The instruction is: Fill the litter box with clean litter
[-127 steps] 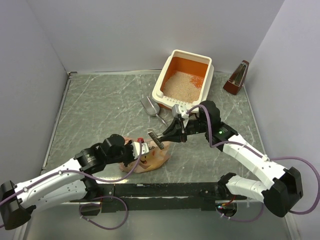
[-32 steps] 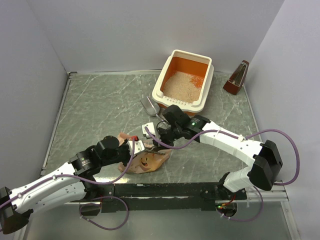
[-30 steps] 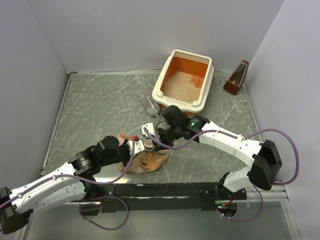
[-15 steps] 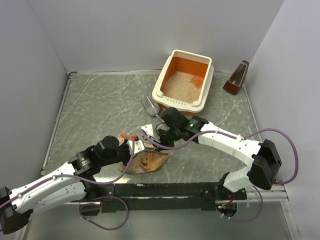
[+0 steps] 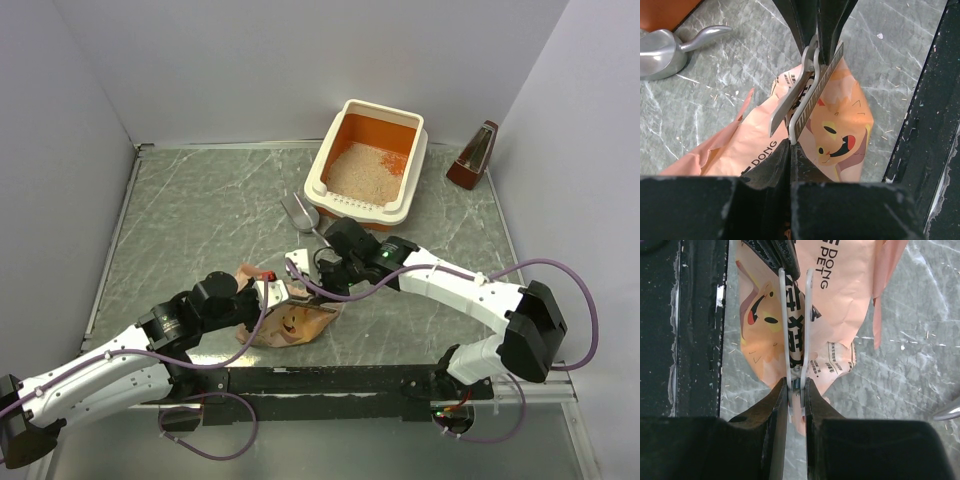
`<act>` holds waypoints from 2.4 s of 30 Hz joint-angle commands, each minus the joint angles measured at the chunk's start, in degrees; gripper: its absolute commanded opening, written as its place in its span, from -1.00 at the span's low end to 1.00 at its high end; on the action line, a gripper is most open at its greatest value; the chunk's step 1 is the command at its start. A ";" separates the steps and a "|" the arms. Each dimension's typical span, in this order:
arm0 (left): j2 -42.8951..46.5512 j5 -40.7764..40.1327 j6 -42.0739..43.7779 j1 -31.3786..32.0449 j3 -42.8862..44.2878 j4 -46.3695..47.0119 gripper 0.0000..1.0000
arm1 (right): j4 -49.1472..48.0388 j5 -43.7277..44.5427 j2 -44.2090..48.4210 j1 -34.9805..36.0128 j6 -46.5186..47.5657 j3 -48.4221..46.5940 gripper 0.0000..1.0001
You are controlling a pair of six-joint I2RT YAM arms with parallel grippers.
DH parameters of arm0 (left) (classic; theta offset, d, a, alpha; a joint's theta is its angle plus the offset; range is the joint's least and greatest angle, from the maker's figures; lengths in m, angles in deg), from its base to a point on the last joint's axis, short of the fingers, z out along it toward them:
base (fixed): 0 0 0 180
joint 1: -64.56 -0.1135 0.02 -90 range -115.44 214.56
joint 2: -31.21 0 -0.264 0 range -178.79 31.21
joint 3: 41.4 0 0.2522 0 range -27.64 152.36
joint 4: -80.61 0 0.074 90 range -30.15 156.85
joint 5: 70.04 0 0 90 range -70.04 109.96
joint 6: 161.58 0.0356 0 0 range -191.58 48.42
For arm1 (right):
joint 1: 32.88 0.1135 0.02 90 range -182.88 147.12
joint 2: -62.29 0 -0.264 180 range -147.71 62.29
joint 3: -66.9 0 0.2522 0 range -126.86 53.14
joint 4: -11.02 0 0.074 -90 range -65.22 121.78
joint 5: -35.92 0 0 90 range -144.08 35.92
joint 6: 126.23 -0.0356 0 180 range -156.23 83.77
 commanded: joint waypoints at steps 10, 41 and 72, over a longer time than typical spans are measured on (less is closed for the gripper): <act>0.49 -1.47 -0.89 -0.06 1.14 1.95 -0.85 | -0.66 1.51 4.77 -0.42 -3.68 2.34 0.99; 3.23 -13.68 -10.81 0.03 22.75 -3.59 0.31 | -6.29 47.83 15.22 -1.56 -48.67 -18.23 1.00; -6.10 -29.24 -17.15 0.03 30.06 5.38 0.94 | -24.92 53.46 28.06 -1.57 -47.37 0.58 1.00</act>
